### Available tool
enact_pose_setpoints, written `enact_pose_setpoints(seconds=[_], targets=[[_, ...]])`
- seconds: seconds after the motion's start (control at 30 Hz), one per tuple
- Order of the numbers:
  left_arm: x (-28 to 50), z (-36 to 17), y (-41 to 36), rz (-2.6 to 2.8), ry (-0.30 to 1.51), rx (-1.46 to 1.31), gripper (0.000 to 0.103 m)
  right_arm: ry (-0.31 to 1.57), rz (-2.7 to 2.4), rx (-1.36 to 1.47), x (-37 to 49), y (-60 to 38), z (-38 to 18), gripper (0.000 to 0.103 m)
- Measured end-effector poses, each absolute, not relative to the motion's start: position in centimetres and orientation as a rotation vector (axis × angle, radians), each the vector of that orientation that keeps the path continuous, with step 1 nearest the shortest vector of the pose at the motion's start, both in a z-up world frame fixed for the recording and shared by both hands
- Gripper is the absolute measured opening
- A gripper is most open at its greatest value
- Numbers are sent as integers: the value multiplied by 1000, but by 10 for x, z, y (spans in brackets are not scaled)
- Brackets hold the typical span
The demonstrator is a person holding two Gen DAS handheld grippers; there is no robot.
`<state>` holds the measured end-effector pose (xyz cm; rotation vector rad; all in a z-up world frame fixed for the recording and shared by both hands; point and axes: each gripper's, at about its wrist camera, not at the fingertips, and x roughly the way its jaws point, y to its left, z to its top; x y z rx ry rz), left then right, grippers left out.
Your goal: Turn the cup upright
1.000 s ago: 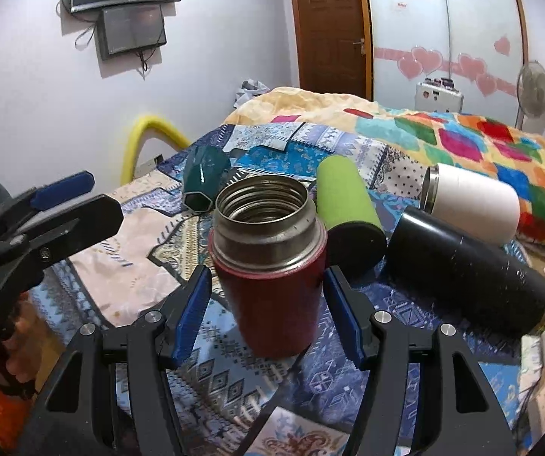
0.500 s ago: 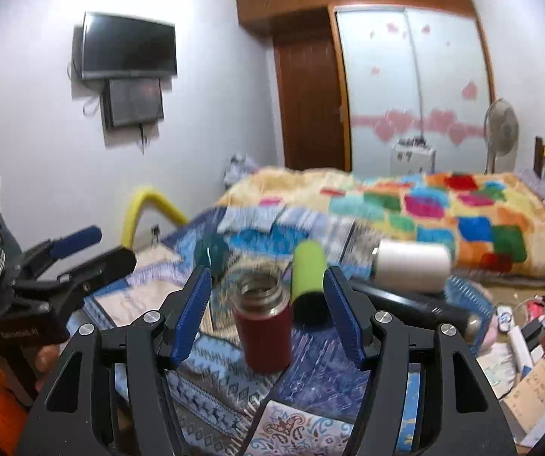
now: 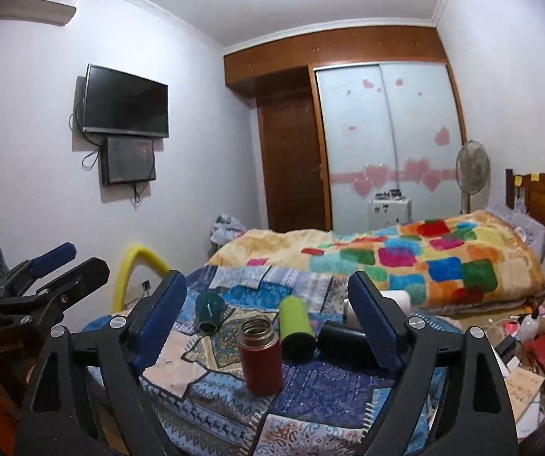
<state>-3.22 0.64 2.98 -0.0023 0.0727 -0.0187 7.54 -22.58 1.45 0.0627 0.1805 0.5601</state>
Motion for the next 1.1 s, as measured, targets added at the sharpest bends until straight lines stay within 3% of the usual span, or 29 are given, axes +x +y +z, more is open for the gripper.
enact_pose_setpoints(seconds=[0.07,0.13,1.1], targets=[[-34,29,5,-19,70,-2,103,173,553,68,71,-229,14,91],[-36,29,3,-12,65,0,103,154,529,76,68,-230,13,103],[-39,24,2,14,63,-13,103,143,493,65,56,-240,6,103]])
